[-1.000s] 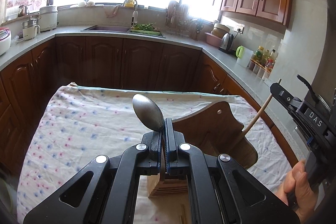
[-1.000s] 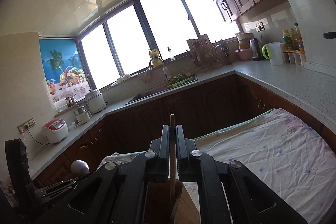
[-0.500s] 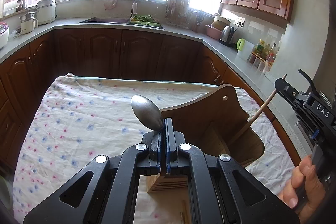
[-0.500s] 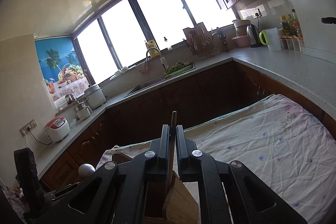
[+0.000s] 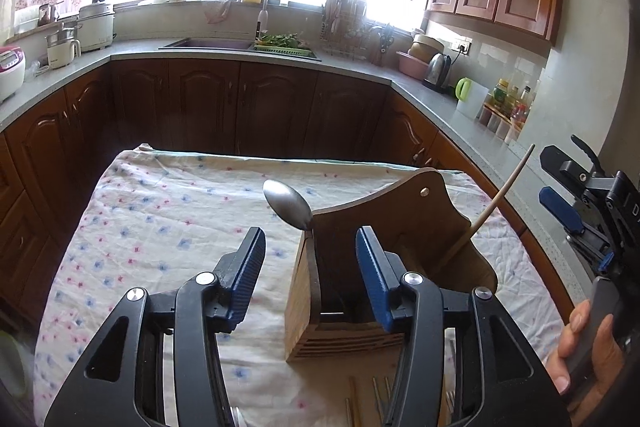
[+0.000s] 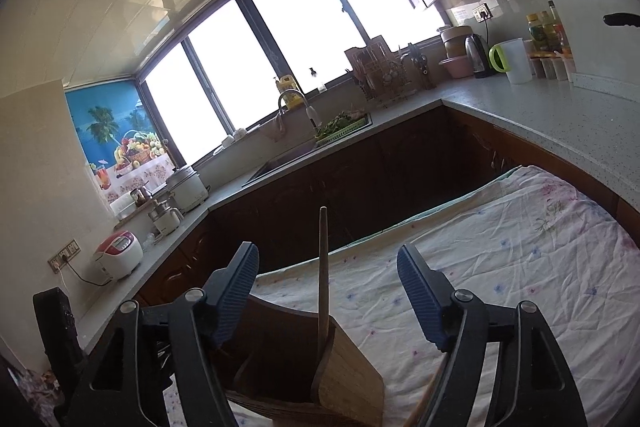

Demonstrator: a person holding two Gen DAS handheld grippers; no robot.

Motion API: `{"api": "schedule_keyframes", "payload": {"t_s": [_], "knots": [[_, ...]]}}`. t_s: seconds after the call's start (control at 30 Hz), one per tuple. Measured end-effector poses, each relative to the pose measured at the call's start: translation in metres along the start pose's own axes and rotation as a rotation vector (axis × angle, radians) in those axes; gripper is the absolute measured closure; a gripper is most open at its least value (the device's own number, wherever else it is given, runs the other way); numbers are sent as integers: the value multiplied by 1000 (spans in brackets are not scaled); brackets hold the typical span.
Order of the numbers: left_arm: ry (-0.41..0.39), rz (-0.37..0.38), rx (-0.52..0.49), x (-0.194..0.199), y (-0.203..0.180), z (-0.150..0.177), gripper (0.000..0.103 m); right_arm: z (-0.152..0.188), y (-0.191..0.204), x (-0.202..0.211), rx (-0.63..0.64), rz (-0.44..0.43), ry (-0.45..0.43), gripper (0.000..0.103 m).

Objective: Organize utensils
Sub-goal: 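Withdraw both open tools from the holder back toward the remaining utensils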

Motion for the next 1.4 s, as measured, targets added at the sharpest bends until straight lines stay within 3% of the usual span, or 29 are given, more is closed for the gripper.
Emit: {"api": "schedule_keyframes", "payload": {"t_s": [0.03,0.1,0.17,0.33,0.7,0.9,1.2,1.4], "knots": [[1,3,2,2,0,0,51,-1,-1,4,-10,-7,-2,13],[-2,1,0,7,-1,1,45,-3,-2,13,-16,-14,-9,6],[-9,-4,-1,13,-1,4,34,-3,-2,21,-15,-19,-11,6],[-6,-12,7,28,0,14,25,4,-2,42,-16,-40,8,1],[10,1,39,73,4,62,25,54,-23,88,-32,-8,94,1],[75,7,68,87,8,107,25,87,-40,110,-49,23,153,1],[130,9,122,109,17,159,25,136,-64,147,-15,123,222,1],[167,12,128,108,15,176,25,153,-80,156,23,178,260,1]]}}
Point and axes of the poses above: each gripper's, at about its wrist camera, not at the fingertips, and x roughly against the way its jaws point, y to its left, z to its underside, the point moved 9 cm from there along -x, roughly the way its jaws point, and after that the axes turned 3 degrees about z, right-handed, at the moved point
